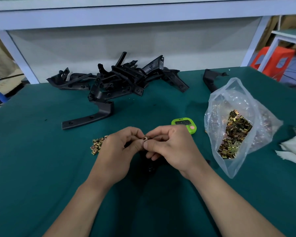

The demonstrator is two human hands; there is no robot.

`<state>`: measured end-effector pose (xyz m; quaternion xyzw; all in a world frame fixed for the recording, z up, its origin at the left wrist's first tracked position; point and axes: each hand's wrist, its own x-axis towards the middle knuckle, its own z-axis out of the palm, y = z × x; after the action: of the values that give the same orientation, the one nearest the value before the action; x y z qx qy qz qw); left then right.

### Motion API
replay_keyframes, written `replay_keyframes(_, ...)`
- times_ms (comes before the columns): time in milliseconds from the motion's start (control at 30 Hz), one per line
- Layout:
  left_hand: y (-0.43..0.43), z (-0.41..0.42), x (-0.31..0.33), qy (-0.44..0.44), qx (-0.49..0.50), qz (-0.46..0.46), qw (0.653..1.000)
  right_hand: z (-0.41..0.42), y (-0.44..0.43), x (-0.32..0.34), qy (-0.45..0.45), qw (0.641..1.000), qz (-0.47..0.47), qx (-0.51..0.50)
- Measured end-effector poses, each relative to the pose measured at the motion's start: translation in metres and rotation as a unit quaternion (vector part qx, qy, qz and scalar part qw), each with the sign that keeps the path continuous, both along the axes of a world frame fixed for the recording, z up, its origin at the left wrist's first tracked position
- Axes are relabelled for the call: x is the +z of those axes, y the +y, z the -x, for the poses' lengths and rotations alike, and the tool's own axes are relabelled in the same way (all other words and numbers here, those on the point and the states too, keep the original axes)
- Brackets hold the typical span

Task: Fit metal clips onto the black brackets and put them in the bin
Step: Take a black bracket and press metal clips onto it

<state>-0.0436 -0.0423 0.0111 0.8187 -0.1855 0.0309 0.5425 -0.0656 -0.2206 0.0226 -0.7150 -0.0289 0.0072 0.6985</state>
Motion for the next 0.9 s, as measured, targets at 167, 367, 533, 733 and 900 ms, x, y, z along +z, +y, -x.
replay_keyframes(167,-0.001,0.002,0.005,0.059,0.012,0.115,0.992,0.0,-0.002,0.001,-0.024,1.0,-0.006,0.009)
replay_keyframes(367,0.001,0.002,0.005,0.091,0.04,0.198,0.975,0.0,0.007,-0.001,-0.008,0.999,-0.041,-0.001)
replay_keyframes(533,0.004,-0.003,0.002,0.095,0.056,0.178,0.978,-0.001,0.002,0.004,0.022,0.995,-0.09,0.036)
replay_keyframes(733,0.009,-0.006,0.002,0.127,0.119,0.22,0.96,-0.002,-0.003,0.001,-0.041,0.991,0.081,-0.095)
replay_keyframes(900,0.008,-0.006,0.002,0.136,0.12,0.221,0.958,-0.005,-0.006,-0.008,-0.115,0.924,0.321,-0.174)
